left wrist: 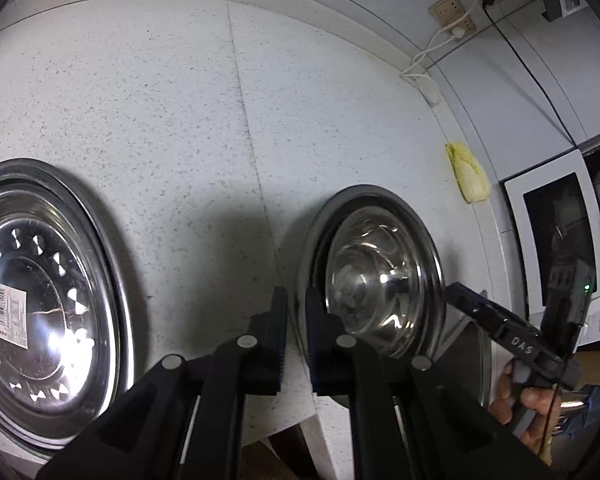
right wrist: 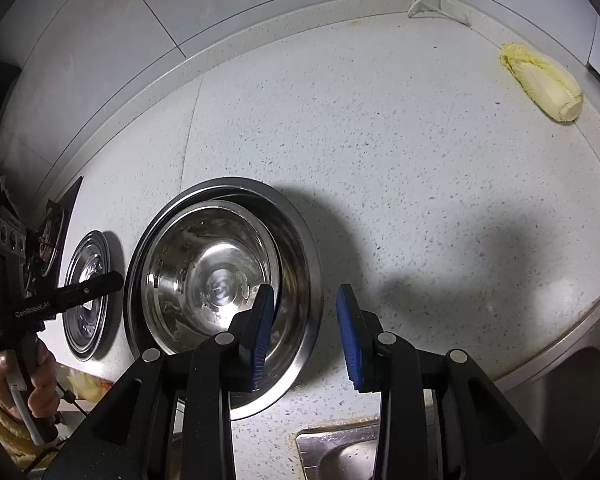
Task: Organize plates and bowls
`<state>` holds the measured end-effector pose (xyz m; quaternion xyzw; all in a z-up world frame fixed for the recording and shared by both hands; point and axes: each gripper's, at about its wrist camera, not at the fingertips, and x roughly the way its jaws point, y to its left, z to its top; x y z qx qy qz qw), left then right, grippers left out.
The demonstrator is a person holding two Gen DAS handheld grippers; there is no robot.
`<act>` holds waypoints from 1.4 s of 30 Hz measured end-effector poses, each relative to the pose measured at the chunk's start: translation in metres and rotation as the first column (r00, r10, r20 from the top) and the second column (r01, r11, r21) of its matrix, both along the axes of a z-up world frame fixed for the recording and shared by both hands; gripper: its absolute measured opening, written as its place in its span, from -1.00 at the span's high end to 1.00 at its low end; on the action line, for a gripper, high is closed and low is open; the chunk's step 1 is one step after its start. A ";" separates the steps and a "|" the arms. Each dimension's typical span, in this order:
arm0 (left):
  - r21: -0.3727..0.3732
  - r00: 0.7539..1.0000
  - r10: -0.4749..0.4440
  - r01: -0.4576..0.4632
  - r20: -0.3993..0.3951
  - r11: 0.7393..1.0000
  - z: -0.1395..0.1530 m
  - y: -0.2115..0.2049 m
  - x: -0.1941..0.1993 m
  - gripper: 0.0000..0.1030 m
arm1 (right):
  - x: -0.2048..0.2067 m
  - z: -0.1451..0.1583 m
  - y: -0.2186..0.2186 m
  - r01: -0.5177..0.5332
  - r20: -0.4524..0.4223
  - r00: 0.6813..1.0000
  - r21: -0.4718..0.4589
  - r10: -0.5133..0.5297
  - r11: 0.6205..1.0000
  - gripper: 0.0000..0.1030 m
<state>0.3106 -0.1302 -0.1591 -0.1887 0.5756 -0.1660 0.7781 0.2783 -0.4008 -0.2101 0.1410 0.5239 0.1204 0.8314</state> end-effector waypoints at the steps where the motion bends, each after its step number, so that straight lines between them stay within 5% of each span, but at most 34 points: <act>1: -0.008 1.000 -0.001 0.001 -0.008 1.000 -0.001 0.000 -0.001 0.84 | 0.000 -0.001 0.001 -0.001 -0.002 1.000 0.003 0.002 1.000 0.44; 9: -0.001 0.998 -0.039 0.039 -0.053 0.999 -0.020 -0.018 0.001 0.79 | 0.003 -0.012 0.005 -0.015 -0.033 0.999 0.004 0.015 1.000 0.44; 21: -0.110 0.998 -0.026 0.018 -0.065 0.994 -0.038 -0.016 0.013 0.87 | 0.014 -0.030 -0.008 -0.004 -0.072 0.997 0.106 0.011 0.994 0.47; 30: -0.117 0.997 -0.021 0.013 -0.069 0.993 -0.037 -0.016 0.016 0.87 | 0.011 -0.024 -0.011 0.003 -0.042 0.999 0.119 0.002 0.993 0.82; 36: -0.128 1.000 -0.021 0.020 -0.005 0.992 -0.006 0.000 0.010 0.87 | 0.008 -0.003 -0.010 0.018 -0.019 1.000 0.120 -0.016 0.993 0.82; 42: -0.159 0.995 0.026 -0.010 0.101 0.987 0.060 0.057 -0.002 0.87 | -0.001 0.059 0.019 -0.022 0.092 0.996 0.136 0.010 0.991 0.82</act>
